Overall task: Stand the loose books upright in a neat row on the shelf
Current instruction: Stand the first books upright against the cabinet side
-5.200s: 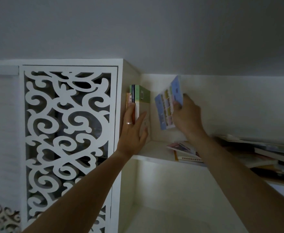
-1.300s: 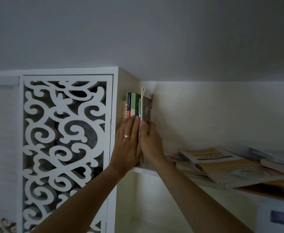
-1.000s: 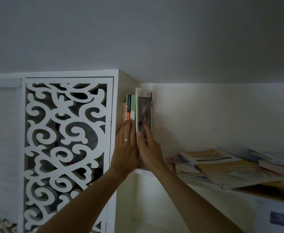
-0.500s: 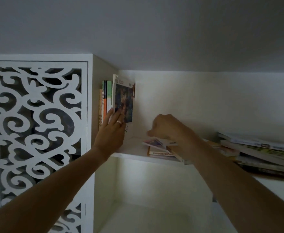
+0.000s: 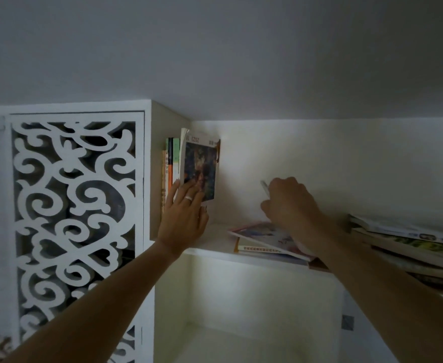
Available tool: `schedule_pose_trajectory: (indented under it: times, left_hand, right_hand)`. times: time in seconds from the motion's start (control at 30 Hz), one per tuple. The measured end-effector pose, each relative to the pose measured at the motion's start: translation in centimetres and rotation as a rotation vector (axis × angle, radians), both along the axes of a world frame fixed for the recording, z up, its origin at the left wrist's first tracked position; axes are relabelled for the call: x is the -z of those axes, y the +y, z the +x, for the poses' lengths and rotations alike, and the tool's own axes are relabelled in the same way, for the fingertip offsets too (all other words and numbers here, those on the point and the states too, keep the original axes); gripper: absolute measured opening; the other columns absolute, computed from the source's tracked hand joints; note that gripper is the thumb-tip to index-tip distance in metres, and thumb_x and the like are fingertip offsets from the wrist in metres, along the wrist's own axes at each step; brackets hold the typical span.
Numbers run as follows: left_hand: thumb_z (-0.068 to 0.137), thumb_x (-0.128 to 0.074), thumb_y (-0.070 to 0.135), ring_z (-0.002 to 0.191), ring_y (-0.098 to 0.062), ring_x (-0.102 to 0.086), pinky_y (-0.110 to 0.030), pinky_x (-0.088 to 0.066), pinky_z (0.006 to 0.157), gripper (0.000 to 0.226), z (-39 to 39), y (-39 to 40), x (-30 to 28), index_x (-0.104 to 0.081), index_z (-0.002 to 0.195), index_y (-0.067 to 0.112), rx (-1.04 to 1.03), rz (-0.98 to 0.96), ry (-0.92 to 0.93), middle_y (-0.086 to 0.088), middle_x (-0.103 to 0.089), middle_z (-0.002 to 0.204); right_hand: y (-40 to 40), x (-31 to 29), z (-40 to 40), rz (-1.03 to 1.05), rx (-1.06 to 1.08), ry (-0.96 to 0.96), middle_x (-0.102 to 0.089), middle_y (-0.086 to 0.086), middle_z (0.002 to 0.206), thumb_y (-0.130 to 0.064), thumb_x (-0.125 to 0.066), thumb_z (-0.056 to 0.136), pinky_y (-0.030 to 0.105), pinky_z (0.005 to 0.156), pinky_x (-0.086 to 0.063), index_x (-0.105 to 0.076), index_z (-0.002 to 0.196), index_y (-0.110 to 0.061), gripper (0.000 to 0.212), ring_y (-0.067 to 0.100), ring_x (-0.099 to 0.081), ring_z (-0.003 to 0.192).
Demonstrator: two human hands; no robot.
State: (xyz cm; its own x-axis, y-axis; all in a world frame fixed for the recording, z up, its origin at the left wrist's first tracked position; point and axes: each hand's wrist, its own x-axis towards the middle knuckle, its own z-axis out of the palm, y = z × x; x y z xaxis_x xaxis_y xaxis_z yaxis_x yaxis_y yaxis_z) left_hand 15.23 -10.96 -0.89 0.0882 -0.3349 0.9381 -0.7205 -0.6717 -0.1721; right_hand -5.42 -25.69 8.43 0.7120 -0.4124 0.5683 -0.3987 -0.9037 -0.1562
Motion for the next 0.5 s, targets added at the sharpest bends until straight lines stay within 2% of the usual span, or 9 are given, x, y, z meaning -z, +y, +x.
schedule_pose_trajectory:
  times: [0.1, 0.2, 0.23, 0.3, 0.37, 0.4, 0.43, 0.5]
  left_hand:
    - [0.1, -0.035, 0.034, 0.136, -0.028, -0.052, -0.046, -0.013, 0.13, 0.044, 0.5, 0.0, 0.1, -0.066, 0.123, 0.012, 0.016, -0.003, 0.002, -0.009, -0.067, 0.128]
    - [0.099, -0.037, 0.031, 0.135, -0.026, -0.052, -0.044, -0.011, 0.13, 0.043, 0.8, -0.3, 0.1, -0.065, 0.126, 0.012, 0.06, -0.035, 0.006, -0.009, -0.066, 0.13]
    - [0.099, -0.037, 0.029, 0.135, -0.026, -0.052, -0.045, -0.012, 0.13, 0.043, 0.9, -0.3, 0.1, -0.064, 0.128, 0.011, 0.092, -0.047, 0.006, -0.009, -0.066, 0.13]
    - [0.102, -0.034, 0.026, 0.137, -0.023, -0.052, -0.047, -0.014, 0.13, 0.041, 1.0, -0.2, 0.2, -0.062, 0.129, 0.013, 0.195, -0.068, 0.015, -0.007, -0.064, 0.133]
    - [0.106, -0.036, 0.022, 0.144, -0.017, -0.046, -0.049, -0.018, 0.129, 0.037, 1.3, -0.2, 0.4, -0.058, 0.135, 0.015, 0.323, -0.113, 0.058, -0.004, -0.06, 0.14]
    - [0.107, -0.04, 0.02, 0.147, -0.014, -0.041, -0.051, -0.021, 0.127, 0.037, 1.5, -0.2, 0.6, -0.054, 0.14, 0.013, 0.372, -0.145, 0.079, -0.004, -0.058, 0.146]
    - [0.106, -0.044, 0.019, 0.151, -0.014, -0.037, -0.051, -0.024, 0.127, 0.04, 1.6, -0.3, 0.7, -0.05, 0.145, 0.011, 0.41, -0.176, 0.097, -0.004, -0.054, 0.15]
    - [0.107, -0.043, 0.021, 0.154, -0.016, -0.03, -0.05, -0.023, 0.127, 0.047, 1.5, -0.3, 0.9, -0.043, 0.152, 0.008, 0.468, -0.219, 0.12, -0.005, -0.045, 0.159]
  right_hand:
    - [1.5, 0.1, 1.5, 0.065, -0.064, -0.227, -0.062, 0.015, 0.099, -0.021, -0.057, 0.097, 0.027, 0.06, -0.038, -0.062, 0.101, -0.002, 0.02, 0.033, -0.06, 0.083]
    - [3.5, 1.3, 4.1, 0.082, -0.196, -0.386, -0.062, 0.01, 0.089, -0.021, -0.055, 0.097, 0.026, 0.057, -0.035, -0.058, 0.093, -0.009, 0.013, 0.027, -0.056, 0.074]
    - [4.2, 1.7, 5.1, 0.092, -0.263, -0.444, -0.061, 0.009, 0.087, -0.019, -0.055, 0.097, 0.024, 0.056, -0.034, -0.059, 0.098, -0.009, 0.011, 0.023, -0.054, 0.073]
    - [5.4, 2.6, 7.2, 0.124, -0.373, -0.533, -0.065, 0.008, 0.095, -0.018, -0.055, 0.099, 0.014, 0.054, -0.033, -0.059, 0.126, -0.009, 0.029, 0.015, -0.055, 0.074]
    - [6.5, 3.8, 8.9, 0.18, -0.471, -0.581, -0.069, 0.006, 0.106, -0.021, -0.054, 0.102, 0.006, 0.062, -0.039, -0.053, 0.138, -0.011, 0.037, 0.013, -0.063, 0.081]
    - [6.9, 4.6, 9.9, 0.193, -0.498, -0.587, -0.07, 0.006, 0.11, -0.023, -0.053, 0.104, 0.008, 0.07, -0.047, -0.053, 0.137, -0.012, 0.035, 0.015, -0.067, 0.089]
    - [7.2, 5.4, 10.7, 0.192, -0.51, -0.591, -0.07, 0.005, 0.116, -0.025, -0.051, 0.105, 0.017, 0.08, -0.054, -0.053, 0.137, -0.013, 0.034, 0.016, -0.068, 0.097]
    - [6.9, 7.0, 12.3, 0.214, -0.559, -0.596, -0.066, 0.002, 0.127, -0.026, -0.048, 0.106, 0.031, 0.091, -0.058, -0.051, 0.14, -0.018, 0.035, 0.014, -0.066, 0.107]
